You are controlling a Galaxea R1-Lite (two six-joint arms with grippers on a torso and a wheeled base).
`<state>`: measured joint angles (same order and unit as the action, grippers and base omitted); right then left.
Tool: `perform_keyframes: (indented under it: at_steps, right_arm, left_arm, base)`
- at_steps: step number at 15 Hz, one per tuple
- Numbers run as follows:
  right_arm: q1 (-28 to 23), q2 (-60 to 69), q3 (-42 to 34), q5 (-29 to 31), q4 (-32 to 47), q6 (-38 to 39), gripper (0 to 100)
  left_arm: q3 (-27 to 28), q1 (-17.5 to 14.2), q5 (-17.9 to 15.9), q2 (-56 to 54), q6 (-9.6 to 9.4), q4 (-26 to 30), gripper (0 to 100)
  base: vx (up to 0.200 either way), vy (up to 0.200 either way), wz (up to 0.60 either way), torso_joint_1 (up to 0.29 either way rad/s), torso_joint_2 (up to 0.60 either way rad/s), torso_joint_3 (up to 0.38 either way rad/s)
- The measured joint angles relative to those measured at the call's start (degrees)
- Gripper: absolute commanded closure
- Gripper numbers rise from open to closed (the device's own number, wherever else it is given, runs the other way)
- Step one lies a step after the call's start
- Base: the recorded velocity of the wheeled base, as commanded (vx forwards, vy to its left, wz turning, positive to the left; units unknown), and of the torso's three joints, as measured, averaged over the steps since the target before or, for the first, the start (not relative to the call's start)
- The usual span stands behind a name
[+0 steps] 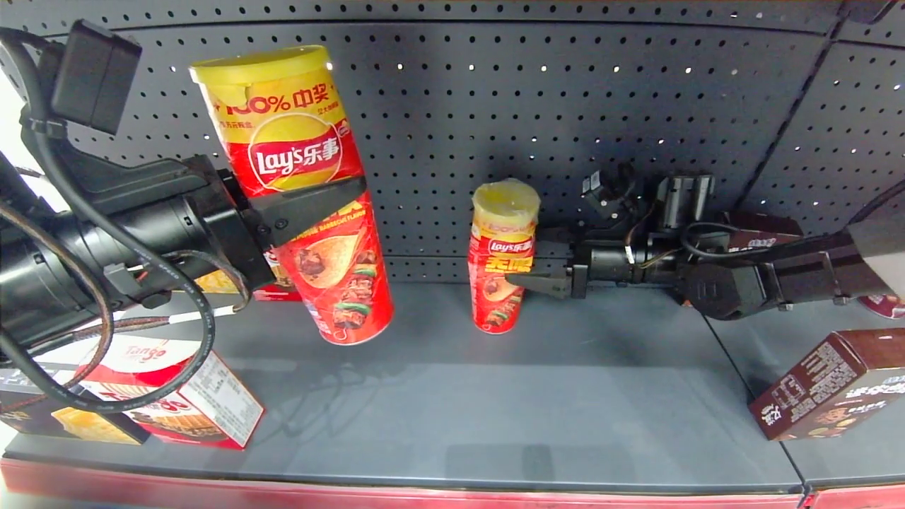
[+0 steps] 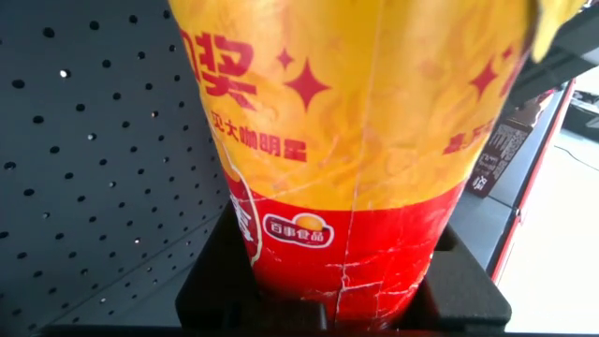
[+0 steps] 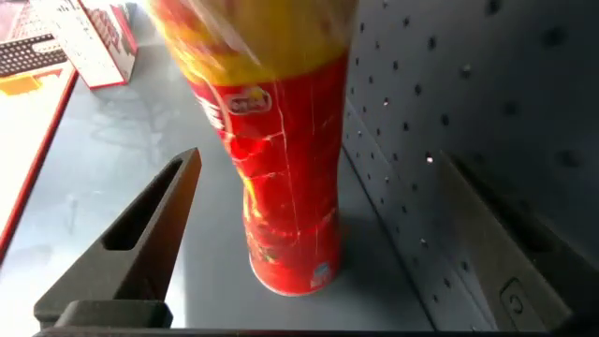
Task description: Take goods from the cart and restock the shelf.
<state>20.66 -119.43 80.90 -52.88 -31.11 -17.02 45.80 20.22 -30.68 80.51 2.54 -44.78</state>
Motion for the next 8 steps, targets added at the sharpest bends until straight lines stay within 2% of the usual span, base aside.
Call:
perform_keyframes:
  at_steps: [8]
  right_arm:
    - [2.2,-5.0,2.3,0.0,-1.1,0.0,0]
  left_arm:
    - [-0.5,0.0,0.1,0.1,0.0,-0.2,100]
  base:
    - [0.0,0.0,0.0,0.0,0.0,0.0]
